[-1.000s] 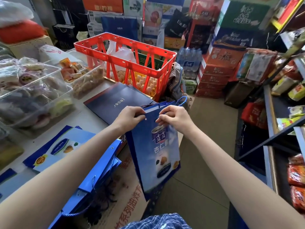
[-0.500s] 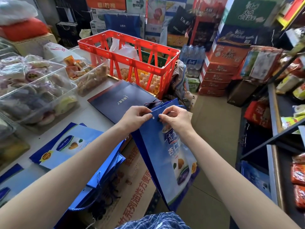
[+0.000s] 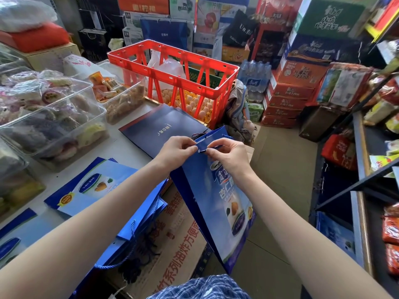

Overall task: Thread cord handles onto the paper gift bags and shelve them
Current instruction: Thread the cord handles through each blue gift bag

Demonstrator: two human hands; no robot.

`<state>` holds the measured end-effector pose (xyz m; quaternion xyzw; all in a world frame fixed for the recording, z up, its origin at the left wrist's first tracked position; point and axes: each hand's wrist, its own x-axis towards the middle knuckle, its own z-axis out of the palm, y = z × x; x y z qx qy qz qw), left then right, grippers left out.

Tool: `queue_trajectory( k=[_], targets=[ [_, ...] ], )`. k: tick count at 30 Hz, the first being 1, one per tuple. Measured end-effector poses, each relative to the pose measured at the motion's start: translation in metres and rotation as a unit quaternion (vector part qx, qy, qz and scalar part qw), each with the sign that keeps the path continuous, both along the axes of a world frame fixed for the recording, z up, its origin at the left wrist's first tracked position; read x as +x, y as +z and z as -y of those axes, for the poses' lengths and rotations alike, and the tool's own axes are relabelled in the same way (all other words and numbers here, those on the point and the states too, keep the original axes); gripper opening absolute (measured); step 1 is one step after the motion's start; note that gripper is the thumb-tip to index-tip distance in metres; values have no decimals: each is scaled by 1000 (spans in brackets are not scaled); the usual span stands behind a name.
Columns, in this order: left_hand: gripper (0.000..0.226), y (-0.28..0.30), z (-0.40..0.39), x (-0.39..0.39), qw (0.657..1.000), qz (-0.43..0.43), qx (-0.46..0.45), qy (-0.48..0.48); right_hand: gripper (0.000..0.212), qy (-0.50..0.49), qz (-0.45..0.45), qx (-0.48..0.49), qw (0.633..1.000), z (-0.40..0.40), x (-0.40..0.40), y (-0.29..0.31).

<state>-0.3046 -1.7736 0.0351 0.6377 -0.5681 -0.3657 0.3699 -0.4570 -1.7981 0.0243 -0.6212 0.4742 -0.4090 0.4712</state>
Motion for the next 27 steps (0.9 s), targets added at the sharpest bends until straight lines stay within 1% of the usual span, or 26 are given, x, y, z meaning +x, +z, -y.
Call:
queue_trajectory(
  k=[2, 5, 7, 9, 11, 12, 13, 14, 16, 18, 21, 23, 24, 26, 27],
  targets=[
    [11, 1, -2, 1, 1000, -1, 4, 0, 12, -10, -41, -30, 999, 0, 1, -1],
    [11, 0, -3, 2, 1000, 6, 3, 0, 9, -21, -72, -57, 996, -1, 4, -2],
    [11, -1, -3, 3, 1000, 16, 1, 3, 8, -15, -117, -103, 988, -1, 5, -4],
    [12, -2, -1, 3, 1000, 26, 0, 7, 6, -3, -179, -199, 964, -4, 8, -6],
    [12, -2, 0, 2, 999, 33, -2, 1, 4, 16, -244, -316, 917, -7, 12, -9],
    [12, -2, 1, 1, 999, 40, -6, -3, 4, 21, -261, -349, 900, -7, 13, -11],
    [13, -2, 2, 1, 999, 49, -8, -5, 3, 26, -264, -347, 899, -7, 13, -12],
    [13, -2, 2, 2, 998, 57, -10, -7, 2, 30, -253, -323, 912, -6, 13, -12],
    [11, -3, 0, 7, 998, 61, -9, -15, 8, 59, -210, -259, 941, -1, 8, -10],
    [9, -3, -2, 13, 998, 63, -2, -30, 13, 80, -195, -223, 952, 3, 5, -9],
    [12, 0, -4, 18, 992, 112, -19, -52, 12, 41, -187, -208, 959, 5, 10, -7],
    [15, 3, -4, 18, 985, 152, -40, -65, 18, 13, -214, -212, 954, 5, 13, -6],
    [15, 5, -5, 18, 981, 170, -49, -75, 25, 10, -247, -217, 944, 5, 14, -4],
    [15, 7, -6, 21, 972, 203, -66, -101, 38, 45, -327, -228, 916, 8, 12, -1],
    [16, 7, -7, 23, 967, 215, -77, -113, 39, 73, -345, -231, 907, 10, 11, -1]
  ],
)
